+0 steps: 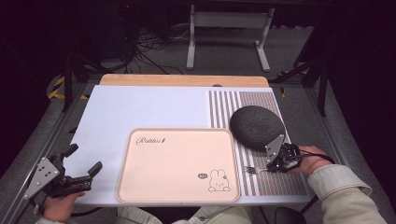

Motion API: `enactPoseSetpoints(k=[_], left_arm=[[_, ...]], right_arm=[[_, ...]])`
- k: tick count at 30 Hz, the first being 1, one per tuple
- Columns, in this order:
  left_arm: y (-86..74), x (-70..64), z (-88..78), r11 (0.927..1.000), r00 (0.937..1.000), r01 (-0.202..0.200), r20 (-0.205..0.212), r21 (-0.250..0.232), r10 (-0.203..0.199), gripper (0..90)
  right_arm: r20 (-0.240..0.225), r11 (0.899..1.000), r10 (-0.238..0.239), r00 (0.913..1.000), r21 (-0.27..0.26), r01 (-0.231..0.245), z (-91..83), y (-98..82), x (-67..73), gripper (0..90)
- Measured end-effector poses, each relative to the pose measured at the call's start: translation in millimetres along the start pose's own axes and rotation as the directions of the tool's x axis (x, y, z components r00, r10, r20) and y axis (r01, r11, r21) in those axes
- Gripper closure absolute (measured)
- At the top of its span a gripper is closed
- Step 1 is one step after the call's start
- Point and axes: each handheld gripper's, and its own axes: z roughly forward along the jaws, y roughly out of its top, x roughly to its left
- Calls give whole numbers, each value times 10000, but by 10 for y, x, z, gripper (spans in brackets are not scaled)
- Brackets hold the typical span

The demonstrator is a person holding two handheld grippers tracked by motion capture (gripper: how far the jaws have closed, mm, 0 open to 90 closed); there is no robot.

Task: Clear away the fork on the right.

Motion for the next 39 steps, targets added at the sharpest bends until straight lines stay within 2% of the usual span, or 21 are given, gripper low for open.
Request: enactPoseSetpoints(k=[16, 21, 23, 30, 36, 38, 39], left_arm=[[-2, 2, 0, 10000, 10000, 38, 9, 2, -38, 6], [-3, 3, 0, 10000, 10000, 49, 3, 1, -49, 6], [-4, 3, 1, 10000, 10000, 57, 7, 10, -57, 6], [-3, 1, 3, 10000, 10000, 49, 6, 18, -49, 6], [-1, 0, -1, 10000, 10000, 2, 1, 24, -2, 6], [-1, 0, -1, 10000, 10000, 8, 7, 24, -8, 6], [-1, 0, -1, 10000, 10000, 15, 4, 16, -15, 6]], right_arm=[[-64, 9998, -188, 9998, -76, 188, 3, -7, 0, 853], [-15, 9999, -119, 9999, -66, 119, 0, -5, 7, 855], [-51, 9999, 109, 9999, -26, -109, -12, -6, 29, 855], [417, 9974, 78, 9991, -719, -48, -127, 25, 81, 856], [914, 9915, 438, 9948, -1262, -321, -269, 99, 131, 856], [1071, 9870, 432, 9933, -1589, -258, -321, 136, 149, 856], [1071, 9870, 432, 9933, -1589, -258, -321, 136, 149, 856]])
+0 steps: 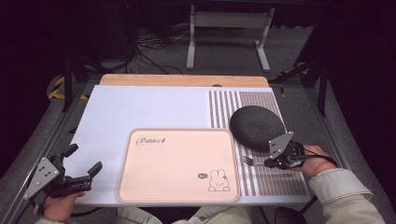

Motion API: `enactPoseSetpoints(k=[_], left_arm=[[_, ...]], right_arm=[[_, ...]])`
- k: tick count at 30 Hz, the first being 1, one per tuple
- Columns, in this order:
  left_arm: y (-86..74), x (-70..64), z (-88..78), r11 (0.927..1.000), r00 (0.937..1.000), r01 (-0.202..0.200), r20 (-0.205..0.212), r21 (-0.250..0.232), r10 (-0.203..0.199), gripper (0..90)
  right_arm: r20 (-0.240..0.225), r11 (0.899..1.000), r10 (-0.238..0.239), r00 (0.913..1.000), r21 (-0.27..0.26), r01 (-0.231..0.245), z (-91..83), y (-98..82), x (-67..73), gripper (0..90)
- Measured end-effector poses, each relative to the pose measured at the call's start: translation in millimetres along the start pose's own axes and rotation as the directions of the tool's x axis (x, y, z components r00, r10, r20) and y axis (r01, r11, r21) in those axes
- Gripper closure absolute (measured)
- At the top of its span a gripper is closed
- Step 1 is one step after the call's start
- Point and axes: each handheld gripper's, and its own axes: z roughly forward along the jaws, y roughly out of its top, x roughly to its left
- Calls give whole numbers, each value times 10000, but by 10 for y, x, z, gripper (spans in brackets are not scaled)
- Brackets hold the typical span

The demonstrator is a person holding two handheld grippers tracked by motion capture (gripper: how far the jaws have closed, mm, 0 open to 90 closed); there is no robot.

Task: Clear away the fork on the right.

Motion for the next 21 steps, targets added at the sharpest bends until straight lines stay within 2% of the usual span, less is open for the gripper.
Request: enactPoseSetpoints(k=[5, 6, 8, 9, 11, 16, 20, 21], left_arm=[[2, 0, -1, 10000, 10000, -5, 7, -12, 5, 6], [2, 0, -1, 10000, 10000, -5, 7, -12, 5, 6], [1, 1, -1, 10000, 10000, -25, 31, 5, 25, 6], [1, 0, -1, 10000, 10000, -1, 33, 7, 1, 6], [2, -1, -2, 10000, 10000, 6, 32, -6, -6, 6], [2, 0, -3, 10000, 10000, 9, 34, -2, -9, 7], [2, 1, -2, 10000, 10000, -4, 53, 2, 4, 7], [3, 1, -2, 10000, 10000, -15, 72, 6, 15, 7]], right_arm=[[465, 9963, 387, 9982, -792, -349, -123, 122, 71, 856], [465, 9963, 387, 9982, -792, -349, -123, 122, 71, 856], [541, 9874, 617, 9966, -1493, -530, -176, 159, 101, 856], [612, 9844, 689, 9957, -1664, -578, -197, 178, 112, 856], [765, 9763, 1079, 9912, -1963, -911, -234, 228, 136, 856], [1207, 9618, 1866, 9750, -2250, -1562, -270, 352, 184, 856], [1375, 9494, 2342, 9624, -2454, -1960, -274, 440, 204, 856], [1375, 9481, 2380, 9615, -2479, -1992, -274, 456, 206, 856]])
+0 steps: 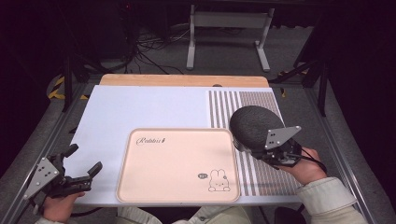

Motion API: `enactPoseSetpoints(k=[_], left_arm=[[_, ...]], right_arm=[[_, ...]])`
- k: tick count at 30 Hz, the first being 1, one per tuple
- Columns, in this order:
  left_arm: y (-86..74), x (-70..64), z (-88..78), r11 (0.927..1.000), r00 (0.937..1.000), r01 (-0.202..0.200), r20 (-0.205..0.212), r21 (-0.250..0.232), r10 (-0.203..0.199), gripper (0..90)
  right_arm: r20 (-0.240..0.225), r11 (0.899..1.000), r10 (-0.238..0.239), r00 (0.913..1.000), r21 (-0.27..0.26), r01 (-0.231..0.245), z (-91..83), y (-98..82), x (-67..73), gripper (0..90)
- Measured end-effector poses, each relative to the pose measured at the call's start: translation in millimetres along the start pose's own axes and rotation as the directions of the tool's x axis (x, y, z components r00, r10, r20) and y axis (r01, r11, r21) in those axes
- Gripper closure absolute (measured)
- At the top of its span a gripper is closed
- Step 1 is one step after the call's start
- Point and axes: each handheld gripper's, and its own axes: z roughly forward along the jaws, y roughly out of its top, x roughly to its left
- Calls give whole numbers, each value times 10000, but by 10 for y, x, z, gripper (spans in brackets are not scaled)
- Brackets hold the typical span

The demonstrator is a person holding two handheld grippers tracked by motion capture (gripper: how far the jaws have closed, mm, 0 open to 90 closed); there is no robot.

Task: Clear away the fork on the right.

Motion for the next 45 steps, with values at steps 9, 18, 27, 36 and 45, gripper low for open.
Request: enactPoseSetpoints(k=[9, 18, 27, 36, 45], left_arm=[[3, -2, -4, 10000, 10000, -3, 27, 14, 3, 7], [4, -4, -7, 10000, 10000, -11, 48, -41, 11, 8], [6, -6, -8, 10000, 10000, -13, 59, -86, 14, 8], [7, -5, -7, 10000, 9999, -32, 114, -29, 33, 10], [8, -6, -9, 10000, 9999, -14, 134, -39, 14, 10]], right_arm=[[342, 9989, 298, 9990, -367, -286, 68, 220, 98, 856], [401, 9983, 539, 9977, -252, -530, 286, 435, 212, 856], [513, 9927, 1201, 9914, 74, -1206, 504, 541, 281, 856], [249, 9800, 1971, 9801, 229, -1977, 644, 602, 301, 856], [-30, 9647, 2541, 9672, 719, -2532, 782, 696, 401, 855]])
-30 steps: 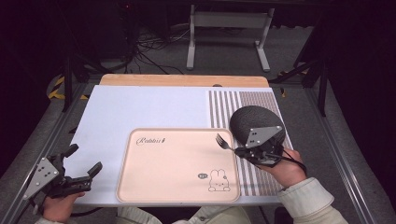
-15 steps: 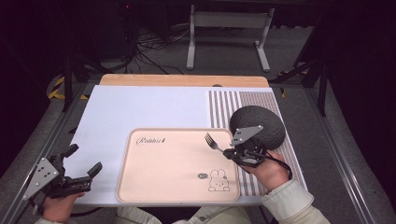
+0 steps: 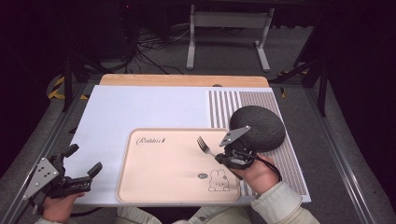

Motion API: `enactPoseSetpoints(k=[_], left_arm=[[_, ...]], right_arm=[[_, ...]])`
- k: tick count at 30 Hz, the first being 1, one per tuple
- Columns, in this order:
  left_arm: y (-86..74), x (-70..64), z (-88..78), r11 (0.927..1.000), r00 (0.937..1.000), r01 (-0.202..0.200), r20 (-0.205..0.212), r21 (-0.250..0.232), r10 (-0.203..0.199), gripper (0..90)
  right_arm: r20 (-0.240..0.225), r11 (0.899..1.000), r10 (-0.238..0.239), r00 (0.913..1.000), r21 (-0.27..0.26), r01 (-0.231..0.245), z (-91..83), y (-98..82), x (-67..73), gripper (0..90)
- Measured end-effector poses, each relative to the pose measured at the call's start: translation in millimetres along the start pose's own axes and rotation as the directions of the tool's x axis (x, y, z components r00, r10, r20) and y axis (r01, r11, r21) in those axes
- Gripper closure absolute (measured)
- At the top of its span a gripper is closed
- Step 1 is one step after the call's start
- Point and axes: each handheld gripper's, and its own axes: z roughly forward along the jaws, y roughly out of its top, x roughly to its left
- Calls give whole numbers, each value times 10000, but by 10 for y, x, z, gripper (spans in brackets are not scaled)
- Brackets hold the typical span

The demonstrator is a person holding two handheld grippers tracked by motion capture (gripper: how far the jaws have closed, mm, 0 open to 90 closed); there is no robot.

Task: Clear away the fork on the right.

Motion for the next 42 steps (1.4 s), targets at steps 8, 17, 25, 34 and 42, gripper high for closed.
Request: enactPoseSetpoints(k=[8, 17, 25, 34, 42], left_arm=[[0, 1, 1, 10000, 10000, -3, 16, 2, 3, 10], [-1, 0, 3, 10000, 10000, 10, 21, -28, -10, 10], [-1, 0, 3, 10000, 10000, 10, 32, -28, -10, 10], [1, 0, -1, 10000, 10000, -6, 51, 24, 6, 10], [2, -1, -1, 10000, 10000, -14, 59, 20, 14, 10]], right_arm=[[-102, 9991, 185, 9998, 388, -181, 125, 13, 59, 855], [-299, 9960, 337, 9990, 837, -311, 294, 30, 107, 855], [-332, 9930, 519, 9981, 1081, -481, 417, 34, 106, 854], [-384, 9889, 615, 9974, 1378, -557, 528, 16, 110, 852], [-444, 9866, 696, 9966, 1511, -622, 598, 11, 94, 851]])
